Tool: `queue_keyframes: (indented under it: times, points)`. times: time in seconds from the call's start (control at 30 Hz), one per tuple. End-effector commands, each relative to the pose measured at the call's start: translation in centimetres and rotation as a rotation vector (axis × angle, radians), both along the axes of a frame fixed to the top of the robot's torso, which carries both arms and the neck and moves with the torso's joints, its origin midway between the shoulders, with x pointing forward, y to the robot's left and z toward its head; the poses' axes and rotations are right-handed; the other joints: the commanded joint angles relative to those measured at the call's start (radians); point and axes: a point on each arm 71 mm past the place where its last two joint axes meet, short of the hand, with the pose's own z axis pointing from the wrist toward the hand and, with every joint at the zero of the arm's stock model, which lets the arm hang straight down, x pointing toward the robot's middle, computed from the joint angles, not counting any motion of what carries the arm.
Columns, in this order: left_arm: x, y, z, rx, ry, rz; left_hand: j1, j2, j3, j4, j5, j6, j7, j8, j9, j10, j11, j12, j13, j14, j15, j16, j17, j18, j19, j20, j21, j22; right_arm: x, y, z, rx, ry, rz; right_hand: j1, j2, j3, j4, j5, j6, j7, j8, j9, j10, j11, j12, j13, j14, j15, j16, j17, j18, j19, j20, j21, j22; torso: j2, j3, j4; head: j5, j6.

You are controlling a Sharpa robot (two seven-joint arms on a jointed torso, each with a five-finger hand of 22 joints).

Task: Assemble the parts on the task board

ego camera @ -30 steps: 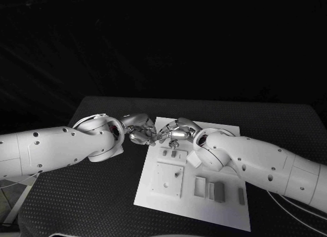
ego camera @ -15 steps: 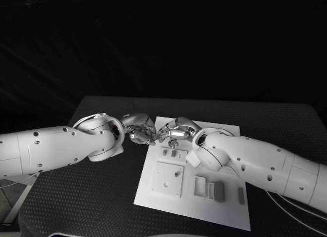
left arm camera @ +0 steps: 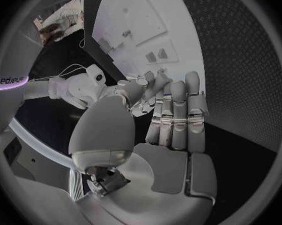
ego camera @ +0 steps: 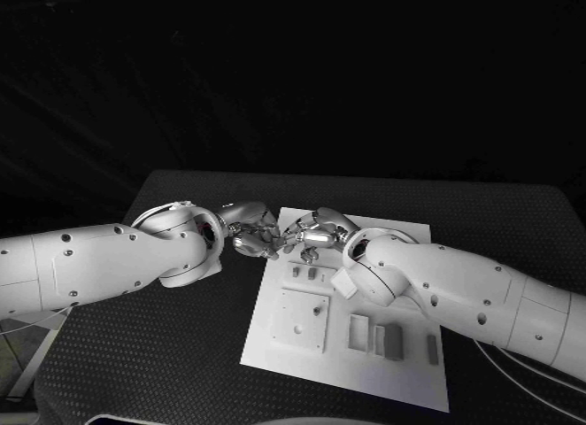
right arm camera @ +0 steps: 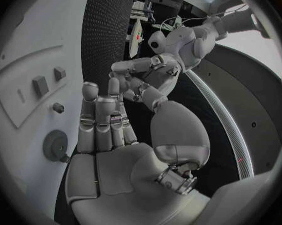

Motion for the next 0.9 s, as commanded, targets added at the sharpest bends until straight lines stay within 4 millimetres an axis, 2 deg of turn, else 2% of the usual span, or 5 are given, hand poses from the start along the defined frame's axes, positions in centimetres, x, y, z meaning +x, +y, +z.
queue_keyframes:
  times: [0.03, 0.3, 0.5, 0.77, 0.9]
  points:
    - [-0.08, -0.39, 0.02, -0.002, 0.010, -0.014, 0.053, 0.067, 0.029, 0.025, 0.003, 0.006, 0.002, 0.001, 0.002, 0.006, 0.001, 0.004, 0.002, 0.006, -0.004, 0.007, -0.001, 0.017, 0.001, -0.005, -0.004, 0.001, -0.22, 0.51, 0.21, -0.008, -0.023, 0.012, -0.018, -0.004, -0.013, 0.001, -0.002, -0.009, 0.000, -0.006, 0.002, -0.006, 0.002, -0.005, 0.002, -0.005, 0.000, 0.006, -0.001, 0.026, -0.004, -0.002, 0.004, 0.019, 0.000, -0.0004, 0.0005, 0.000, -0.001]
    - [-0.08, -0.45, 0.01, -0.002, 0.011, -0.015, 0.053, 0.067, 0.029, 0.025, 0.003, 0.006, 0.002, 0.001, 0.003, 0.007, 0.000, 0.004, 0.002, 0.007, -0.005, 0.008, -0.001, 0.017, 0.002, -0.005, -0.004, 0.001, -0.27, 0.93, 0.10, -0.019, -0.019, 0.013, -0.036, -0.006, -0.033, 0.002, -0.001, -0.007, -0.001, -0.006, 0.006, -0.004, 0.001, -0.005, 0.006, -0.005, -0.001, 0.008, -0.001, 0.026, -0.003, -0.004, 0.004, 0.018, 0.000, -0.0002, 0.0011, 0.000, -0.001]
    - [-0.08, -0.54, 0.02, -0.002, 0.011, -0.016, 0.053, 0.067, 0.029, 0.025, 0.003, 0.006, 0.002, 0.001, 0.003, 0.007, 0.000, 0.004, 0.002, 0.007, -0.005, 0.008, -0.001, 0.017, 0.002, -0.005, -0.004, 0.002, -0.18, 1.09, 0.01, -0.033, -0.026, -0.002, -0.002, 0.013, -0.018, -0.002, 0.002, 0.006, -0.008, -0.001, 0.012, 0.009, -0.005, 0.003, 0.013, -0.004, -0.007, 0.009, -0.001, 0.026, -0.001, -0.009, 0.004, 0.018, 0.000, -0.0004, 0.0006, 0.000, -0.002]
    - [-0.10, -0.56, 0.01, -0.002, 0.011, -0.017, 0.053, 0.066, 0.030, 0.025, 0.003, 0.006, 0.002, 0.001, 0.004, 0.007, 0.000, 0.004, 0.003, 0.007, -0.005, 0.008, -0.001, 0.017, 0.003, -0.005, -0.004, 0.002, -0.07, 0.99, -0.16, -0.049, -0.032, -0.023, 0.091, 0.037, 0.080, -0.003, 0.004, 0.035, -0.020, 0.008, 0.026, 0.034, -0.016, 0.015, 0.028, 0.001, -0.018, 0.010, -0.003, 0.026, 0.004, -0.009, 0.006, 0.019, 0.000, -0.0004, 0.0001, 0.000, -0.003]
    - [-0.11, -0.57, 0.02, -0.002, 0.012, -0.016, 0.053, 0.066, 0.030, 0.025, 0.003, 0.006, 0.002, 0.001, 0.004, 0.008, 0.000, 0.004, 0.003, 0.007, -0.005, 0.008, -0.001, 0.017, 0.003, -0.006, -0.004, 0.002, -0.02, 0.92, -0.24, -0.050, -0.030, -0.033, 0.127, 0.052, 0.157, -0.004, 0.006, 0.048, -0.024, 0.012, 0.033, 0.048, -0.021, 0.020, 0.035, 0.001, -0.023, 0.011, -0.004, 0.026, 0.004, -0.008, 0.006, 0.019, 0.000, -0.0002, 0.0003, 0.001, -0.003]
